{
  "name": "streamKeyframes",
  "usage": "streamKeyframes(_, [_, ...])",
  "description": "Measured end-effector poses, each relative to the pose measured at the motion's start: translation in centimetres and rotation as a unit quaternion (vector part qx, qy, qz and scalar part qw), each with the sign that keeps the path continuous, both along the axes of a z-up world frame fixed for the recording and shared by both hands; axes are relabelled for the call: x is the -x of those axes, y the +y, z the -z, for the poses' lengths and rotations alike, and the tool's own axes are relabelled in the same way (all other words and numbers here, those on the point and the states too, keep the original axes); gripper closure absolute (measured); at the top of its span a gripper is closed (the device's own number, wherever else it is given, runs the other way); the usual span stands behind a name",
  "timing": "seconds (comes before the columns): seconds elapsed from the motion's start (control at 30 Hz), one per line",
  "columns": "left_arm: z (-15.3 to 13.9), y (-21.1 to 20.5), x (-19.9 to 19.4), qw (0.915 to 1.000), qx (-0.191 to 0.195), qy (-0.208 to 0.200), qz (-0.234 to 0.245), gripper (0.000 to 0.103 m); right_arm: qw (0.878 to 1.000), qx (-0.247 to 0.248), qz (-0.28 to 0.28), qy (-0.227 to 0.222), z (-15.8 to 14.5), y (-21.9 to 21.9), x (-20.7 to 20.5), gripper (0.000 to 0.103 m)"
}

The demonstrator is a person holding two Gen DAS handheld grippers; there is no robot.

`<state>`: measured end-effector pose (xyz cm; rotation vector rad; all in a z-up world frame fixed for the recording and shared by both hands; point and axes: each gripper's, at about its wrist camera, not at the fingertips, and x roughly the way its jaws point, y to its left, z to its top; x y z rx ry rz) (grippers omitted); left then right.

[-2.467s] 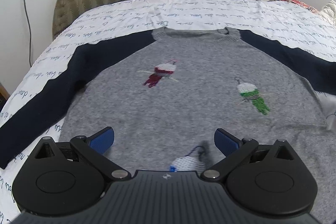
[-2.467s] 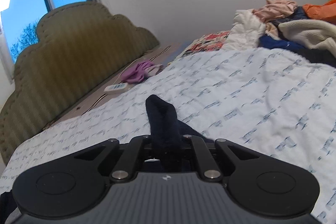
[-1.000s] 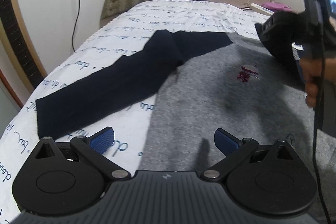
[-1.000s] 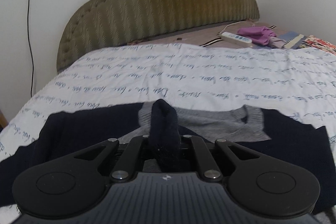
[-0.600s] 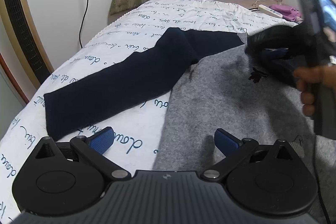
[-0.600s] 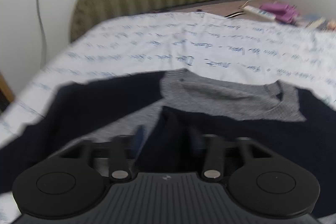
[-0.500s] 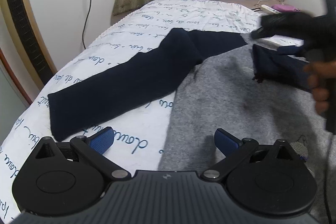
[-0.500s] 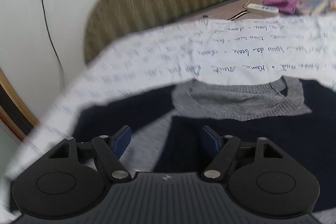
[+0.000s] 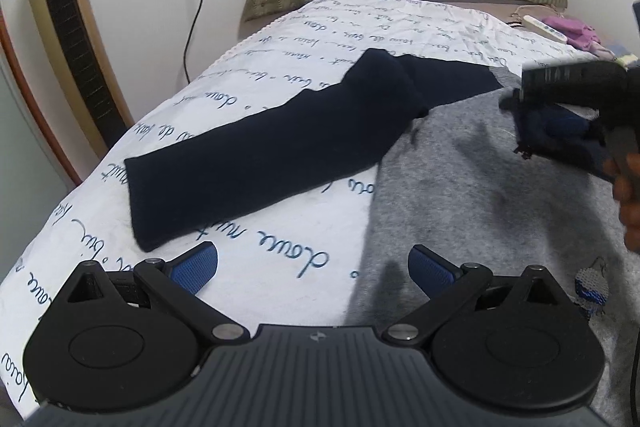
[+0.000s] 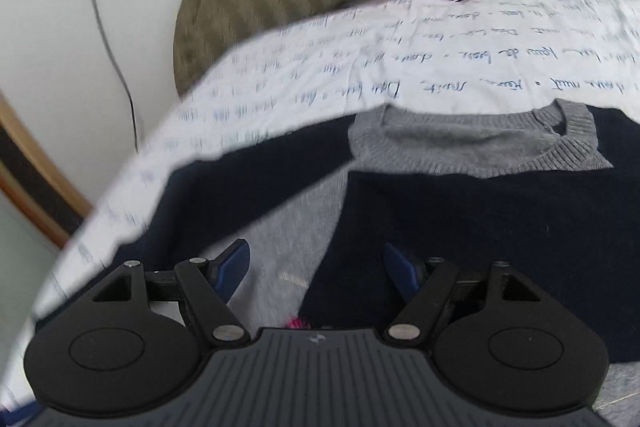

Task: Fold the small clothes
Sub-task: 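Lay the sleeve across the sweater chest and open the right gripper, then grasp the cuff of the other navy sleeve with the left gripper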

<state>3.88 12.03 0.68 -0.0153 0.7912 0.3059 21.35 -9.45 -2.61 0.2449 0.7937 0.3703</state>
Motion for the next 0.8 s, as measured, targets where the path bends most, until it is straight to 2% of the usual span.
streamKeyframes(0.07, [-0.1,0.6,0.2,0.9998,0.0,-0.008,-0.017,0.0,0.999,0.036,0.004,-0.003,0.0,0.8,0.5,0.029])
streamKeyframes(0.17, [-0.4,1.5,0.3,0.999,0.0,-0.017,-0.042,0.0,0.999,0.036,-0.009,-0.032,-1.1,1.4,2.6,0.029])
streamKeyframes(0.33, [-0.5,3.4,0.0,0.9967,0.035,-0.011,-0.072,0.0,0.992,0.067,-0.044,-0.096,-3.0,3.2,6.6,0.029])
streamKeyframes(0.43, [-0.3,4.1,-0.1,0.9948,0.056,-0.006,-0.085,0.0,0.988,0.081,-0.056,-0.119,-3.6,3.9,8.4,0.029])
streamKeyframes(0.53, [0.0,4.5,-0.3,0.9932,0.069,0.0,-0.094,0.0,0.987,0.084,-0.058,-0.125,-3.8,3.9,9.7,0.029])
streamKeyframes(0.8, [0.5,5.3,-0.8,0.988,0.1,0.005,-0.117,0.0,0.991,0.069,-0.052,-0.101,-2.7,2.3,11.9,0.028])
